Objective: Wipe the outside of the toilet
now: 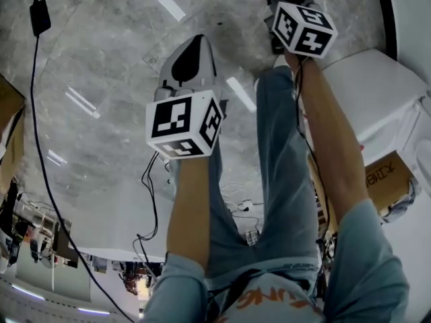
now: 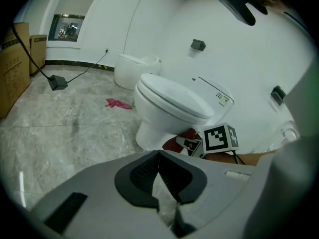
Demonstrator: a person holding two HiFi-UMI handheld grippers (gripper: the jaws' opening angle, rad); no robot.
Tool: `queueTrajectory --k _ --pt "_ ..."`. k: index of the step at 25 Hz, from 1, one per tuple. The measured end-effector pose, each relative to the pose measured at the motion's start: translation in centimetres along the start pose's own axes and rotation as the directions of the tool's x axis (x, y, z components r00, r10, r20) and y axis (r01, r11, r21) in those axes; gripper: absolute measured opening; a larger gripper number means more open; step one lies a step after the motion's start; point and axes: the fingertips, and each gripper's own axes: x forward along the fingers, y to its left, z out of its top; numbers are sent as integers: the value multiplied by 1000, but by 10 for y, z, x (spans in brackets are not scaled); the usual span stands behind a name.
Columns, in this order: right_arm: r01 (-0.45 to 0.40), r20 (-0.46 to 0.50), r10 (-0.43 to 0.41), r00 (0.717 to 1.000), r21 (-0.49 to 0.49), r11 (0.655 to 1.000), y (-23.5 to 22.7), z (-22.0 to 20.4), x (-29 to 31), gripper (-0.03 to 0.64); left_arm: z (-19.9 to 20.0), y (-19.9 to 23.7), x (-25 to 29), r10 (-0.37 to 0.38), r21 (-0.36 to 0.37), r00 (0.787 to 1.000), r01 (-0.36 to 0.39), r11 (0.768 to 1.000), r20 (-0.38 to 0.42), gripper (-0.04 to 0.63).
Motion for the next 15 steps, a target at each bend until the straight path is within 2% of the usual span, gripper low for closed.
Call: queueTrajectory --k 7,15 --pt "-2 -16 3 1000 37 999 64 -6 23 81 11 54 -29 -6 -15 1000 6 1000 -4 -6" --pt "-24 -37 24 999 24 999 129 -4 53 81 30 116 -52 18 -34 1000 -18 999 4 -6"
